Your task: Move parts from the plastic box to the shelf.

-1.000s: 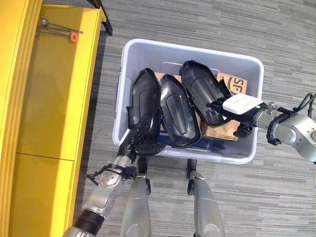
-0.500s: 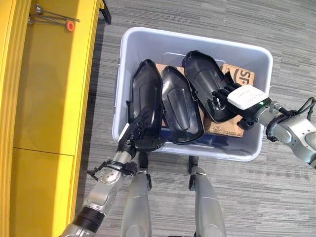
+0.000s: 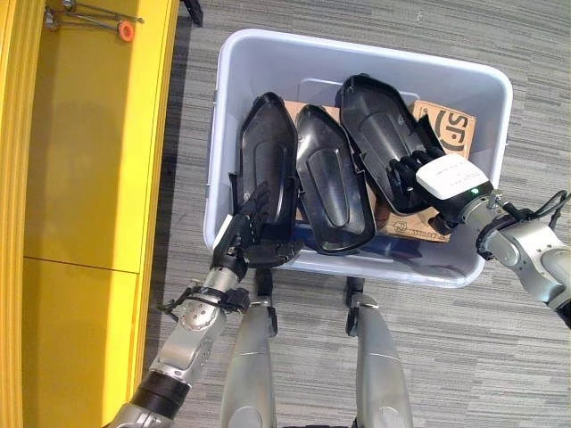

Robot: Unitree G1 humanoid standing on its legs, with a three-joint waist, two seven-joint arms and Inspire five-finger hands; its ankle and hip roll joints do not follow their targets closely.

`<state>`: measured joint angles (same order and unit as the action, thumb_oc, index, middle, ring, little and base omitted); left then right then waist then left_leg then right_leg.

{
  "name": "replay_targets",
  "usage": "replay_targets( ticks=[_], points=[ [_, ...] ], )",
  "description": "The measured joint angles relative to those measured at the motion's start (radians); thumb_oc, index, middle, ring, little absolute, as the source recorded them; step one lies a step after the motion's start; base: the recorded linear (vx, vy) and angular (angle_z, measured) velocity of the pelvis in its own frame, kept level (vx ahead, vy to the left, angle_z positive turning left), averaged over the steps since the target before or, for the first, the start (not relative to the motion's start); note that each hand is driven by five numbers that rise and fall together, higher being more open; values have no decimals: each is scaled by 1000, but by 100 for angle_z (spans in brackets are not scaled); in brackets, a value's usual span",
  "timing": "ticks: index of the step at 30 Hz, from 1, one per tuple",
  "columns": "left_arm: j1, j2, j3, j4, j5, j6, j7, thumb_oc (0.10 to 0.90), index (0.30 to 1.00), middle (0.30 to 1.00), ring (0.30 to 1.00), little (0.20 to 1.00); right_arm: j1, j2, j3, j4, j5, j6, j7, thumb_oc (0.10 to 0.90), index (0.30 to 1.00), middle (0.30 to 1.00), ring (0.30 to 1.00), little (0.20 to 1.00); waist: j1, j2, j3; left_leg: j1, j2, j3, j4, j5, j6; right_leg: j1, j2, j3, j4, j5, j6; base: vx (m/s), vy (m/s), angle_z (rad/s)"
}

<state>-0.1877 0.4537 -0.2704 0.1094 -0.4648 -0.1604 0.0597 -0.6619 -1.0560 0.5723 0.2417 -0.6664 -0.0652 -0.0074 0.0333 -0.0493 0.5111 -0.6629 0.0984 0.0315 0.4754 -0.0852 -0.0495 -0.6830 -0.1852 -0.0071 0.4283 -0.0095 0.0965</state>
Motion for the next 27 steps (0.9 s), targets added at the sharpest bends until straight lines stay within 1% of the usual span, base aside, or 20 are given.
replay_targets(
  ticks=[4, 7, 12, 13, 15, 17, 18, 20, 21, 22, 25, 27],
  points=[
    [-1, -4, -1, -2, 0, -5, 3, 900, 1000, 1000, 1000, 1000, 27, 36, -21, 0, 0, 5, -14, 900, 1000, 1000, 1000, 1000, 1, 3, -1, -17, 0, -12, 25, -10, -3, -14, 0, -3, 37, -22, -3, -16, -1, 8],
    [-3, -5, 0, -20, 0, -20, 17, 900, 1000, 1000, 1000, 1000, 31, 58, -37, -2, 0, 6, -31, 900, 1000, 1000, 1000, 1000, 1, 6, 0, -51, -1, -16, 55, -18, -4, -51, -1, -1, 74, -31, -1, -33, -7, 0],
    [-15, -4, 1, -33, 0, -24, 24, 900, 1000, 1000, 1000, 1000, 21, 56, -38, -2, 0, 9, -35, 900, 1000, 1000, 1000, 1000, 1, 8, 0, -99, -1, -34, 119, -43, -4, -95, -2, -2, 139, -61, -6, -52, -7, 5],
    [-20, -4, 1, -37, 0, -32, 31, 900, 1000, 1000, 1000, 1000, 17, 56, -40, -2, 0, 10, -39, 900, 1000, 1000, 1000, 1000, 1, 8, 0, -118, -1, -39, 145, -49, -7, -111, -2, -2, 166, -71, -9, -51, -15, 6],
    [-28, -4, 4, -45, 0, -44, 42, 900, 1000, 1000, 1000, 1000, 13, 55, -50, -8, 0, 13, -40, 900, 1000, 1000, 1000, 1000, 0, 8, 0, -152, 0, -41, 183, -64, -2, -147, -2, 1, 205, -83, -9, -52, -17, 3],
    [-29, -4, 18, -63, 0, -45, 48, 900, 1000, 1000, 1000, 1000, 13, 52, -58, -22, 0, 15, -46, 900, 1000, 1000, 1000, 1000, -2, 8, 0, -184, 0, -51, 210, -70, -6, -177, -6, 1, 232, -89, -9, -56, -22, 2],
    [-33, -4, 23, -79, 0, -46, 53, 900, 1000, 1000, 1000, 1000, 12, 51, -61, -26, 0, 18, -51, 900, 1000, 1000, 1000, 1000, -3, 8, 0, -200, -1, -58, 220, -73, -10, -193, -8, -2, 247, -100, -3, 33, -36, 7],
    [-44, -6, 23, -89, 0, -50, 62, 900, 1000, 1000, 1000, 1000, -2, 44, -61, -23, 0, 20, -55, 900, 1000, 1000, 1000, 1000, -6, 8, -1, -221, -8, -72, 229, -75, -20, -216, -11, -4, 269, -108, -5, -3, -18, 12],
    [-47, -6, 23, -87, 0, -50, 64, 900, 1000, 1000, 1000, 1000, -7, 40, -56, -24, 0, 19, -55, 900, 1000, 1000, 1000, 1000, -6, 8, -1, -227, -12, -73, 232, -71, -17, -222, -12, -5, 274, -109, -8, -32, -7, 8],
    [-47, -4, 22, -85, 0, -56, 66, 900, 1000, 1000, 1000, 1000, -14, 39, -52, -25, 0, 18, -56, 900, 1000, 1000, 1000, 1000, -5, 6, -3, -238, -10, -79, 241, -71, -22, -234, -9, -4, 286, -110, -8, 65, -18, 4],
    [-64, -4, 30, -85, 0, -64, 70, 900, 1000, 1000, 1000, 1000, -28, 36, -53, -26, 0, 17, -58, 900, 1000, 1000, 1000, 1000, -5, 6, -4, -256, -11, -84, 246, -70, -21, -253, -8, -4, 293, -111, -9, -11, -2, 0],
    [-69, -4, 29, -83, 0, -64, 82, 900, 1000, 1000, 1000, 1000, -44, 34, -29, -10, 0, 17, -67, 900, 1000, 1000, 1000, 1000, -5, 6, -4, -262, -11, -88, 259, -69, -21, -256, -6, -4, 300, -111, -9, -13, 1, -2]
  ],
)
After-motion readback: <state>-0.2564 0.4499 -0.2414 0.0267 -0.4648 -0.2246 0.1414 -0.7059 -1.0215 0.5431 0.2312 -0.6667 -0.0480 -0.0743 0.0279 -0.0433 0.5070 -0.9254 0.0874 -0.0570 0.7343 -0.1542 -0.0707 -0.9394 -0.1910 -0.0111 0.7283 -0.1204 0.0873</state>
